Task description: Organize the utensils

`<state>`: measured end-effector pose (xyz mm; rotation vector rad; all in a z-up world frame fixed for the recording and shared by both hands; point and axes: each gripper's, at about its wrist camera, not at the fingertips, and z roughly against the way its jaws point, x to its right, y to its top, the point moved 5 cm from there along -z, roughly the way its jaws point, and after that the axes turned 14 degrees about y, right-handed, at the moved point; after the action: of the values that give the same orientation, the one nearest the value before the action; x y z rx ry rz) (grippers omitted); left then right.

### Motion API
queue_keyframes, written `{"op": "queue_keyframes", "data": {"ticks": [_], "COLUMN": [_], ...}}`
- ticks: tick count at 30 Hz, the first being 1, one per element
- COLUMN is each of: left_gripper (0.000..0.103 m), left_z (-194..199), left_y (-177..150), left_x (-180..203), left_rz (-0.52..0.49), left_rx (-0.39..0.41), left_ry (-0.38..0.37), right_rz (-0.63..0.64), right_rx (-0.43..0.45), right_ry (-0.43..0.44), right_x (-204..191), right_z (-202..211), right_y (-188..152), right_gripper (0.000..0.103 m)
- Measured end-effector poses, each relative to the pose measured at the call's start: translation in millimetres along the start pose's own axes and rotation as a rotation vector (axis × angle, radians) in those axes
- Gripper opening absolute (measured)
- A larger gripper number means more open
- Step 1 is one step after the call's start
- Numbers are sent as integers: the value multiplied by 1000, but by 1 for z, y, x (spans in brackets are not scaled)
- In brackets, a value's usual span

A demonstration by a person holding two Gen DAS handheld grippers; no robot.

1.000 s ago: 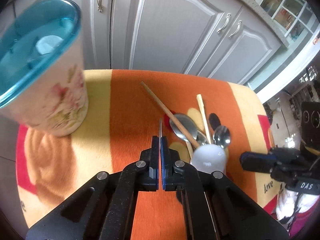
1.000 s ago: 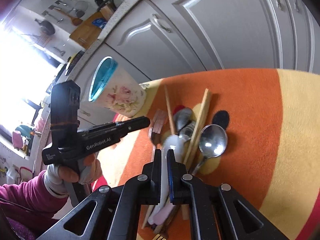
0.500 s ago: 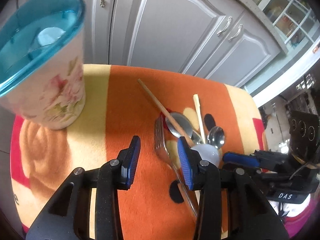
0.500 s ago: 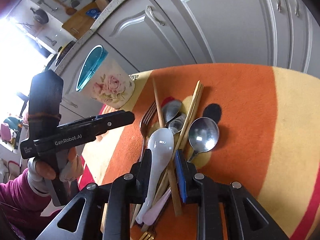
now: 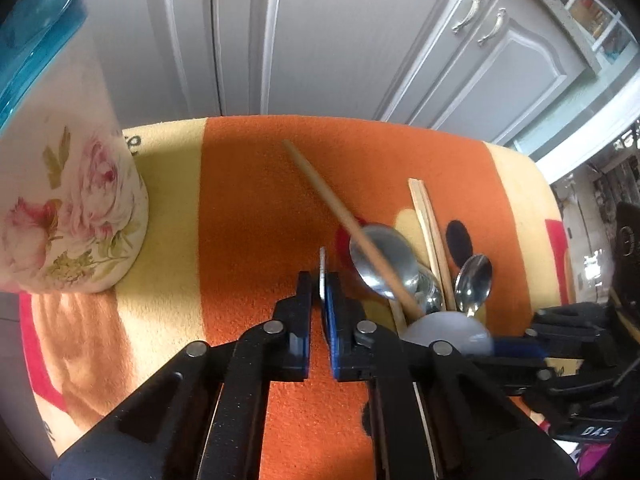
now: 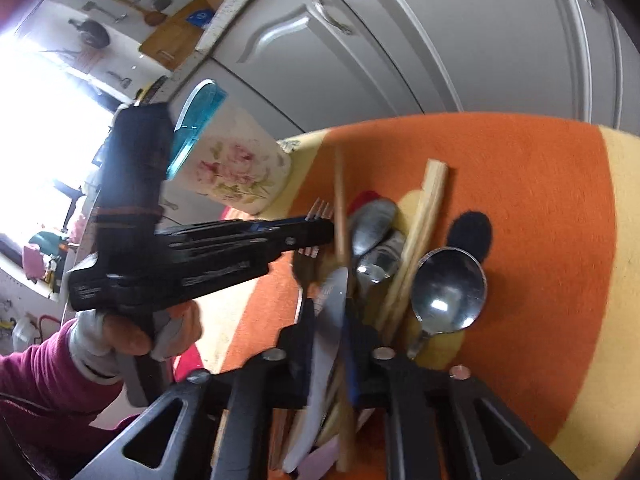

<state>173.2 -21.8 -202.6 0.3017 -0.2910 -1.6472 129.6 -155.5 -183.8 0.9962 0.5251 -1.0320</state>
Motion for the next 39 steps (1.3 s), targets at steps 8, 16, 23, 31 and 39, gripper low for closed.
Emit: {"op": "queue_keyframes", "data": {"ticks": [8, 16, 23, 31, 39], "left_gripper": [1, 1, 1, 1, 1], "left_z": [34, 92, 104, 114, 116], "left_y": [-16, -28, -49, -61, -55], "left_x": [-28, -59, -70, -79, -73], "left_rz": [71, 130, 208, 245, 237], "left_rx": [42, 123, 132, 145, 148], "left_ry": [-36, -72, -82, -97, -91], "right_rz": [77, 118, 158, 54, 23], "right_rx": [40, 81, -35, 36, 38], "right_ry": [-17, -82, -171, -295, -331], "right_x": [-39, -59, -59, -19, 35], "right_z": [23, 35, 11, 30, 31], "right_y": [-3, 1, -13, -11, 11], "right_gripper": [3, 2, 36, 39, 34]}}
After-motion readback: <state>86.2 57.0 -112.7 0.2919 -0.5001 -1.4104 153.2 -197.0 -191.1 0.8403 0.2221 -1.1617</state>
